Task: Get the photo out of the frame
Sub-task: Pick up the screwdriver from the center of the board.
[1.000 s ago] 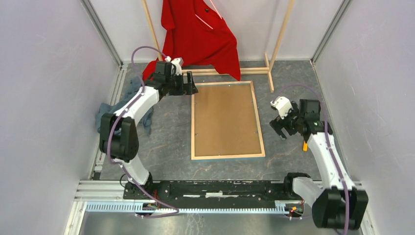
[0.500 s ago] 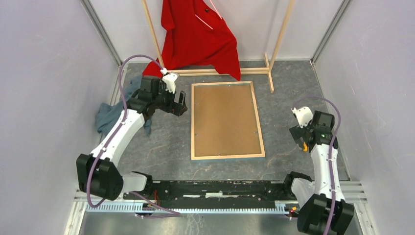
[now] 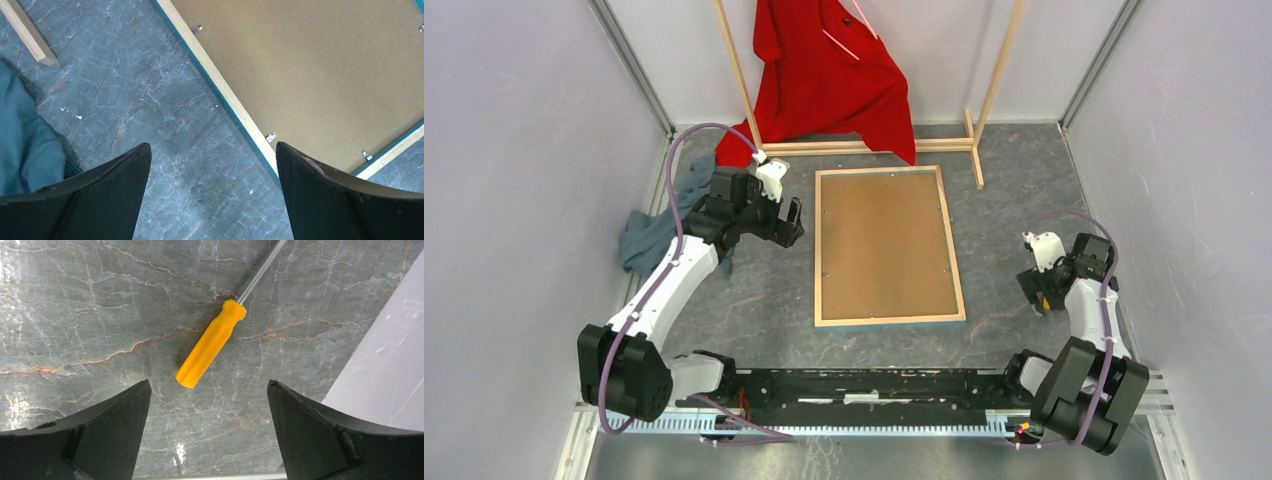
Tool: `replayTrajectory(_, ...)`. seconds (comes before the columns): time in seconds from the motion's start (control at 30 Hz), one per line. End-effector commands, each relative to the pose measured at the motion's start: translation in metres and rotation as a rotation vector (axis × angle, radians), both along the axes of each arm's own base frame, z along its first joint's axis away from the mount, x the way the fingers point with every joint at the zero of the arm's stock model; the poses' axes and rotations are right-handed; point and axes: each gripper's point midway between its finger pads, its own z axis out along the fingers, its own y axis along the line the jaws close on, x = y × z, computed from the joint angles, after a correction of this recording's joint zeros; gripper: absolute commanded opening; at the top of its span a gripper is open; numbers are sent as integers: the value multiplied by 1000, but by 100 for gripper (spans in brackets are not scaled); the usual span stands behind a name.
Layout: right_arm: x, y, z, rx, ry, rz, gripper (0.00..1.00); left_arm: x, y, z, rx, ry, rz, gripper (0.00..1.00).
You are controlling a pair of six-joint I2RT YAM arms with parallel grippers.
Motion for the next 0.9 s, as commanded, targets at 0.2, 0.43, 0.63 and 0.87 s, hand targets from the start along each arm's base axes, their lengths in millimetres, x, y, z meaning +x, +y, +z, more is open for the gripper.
replayTrajectory(0.2,4,-4,-24,59,7,3,85,9,1,12,9,-85,-13,100)
replayTrajectory(0.43,-4,-6,-42,130,47,-1,70,7,-1,11,-1,-77,-16,100)
replayTrajectory(0.63,-7,-6,-53,184,80,-11,60,7,-1,10,-5,-74,-20,100)
replayTrajectory(0.87,-11,-11,-63,186,93,-29,43,6,-2,9,-15,-72,-27,100)
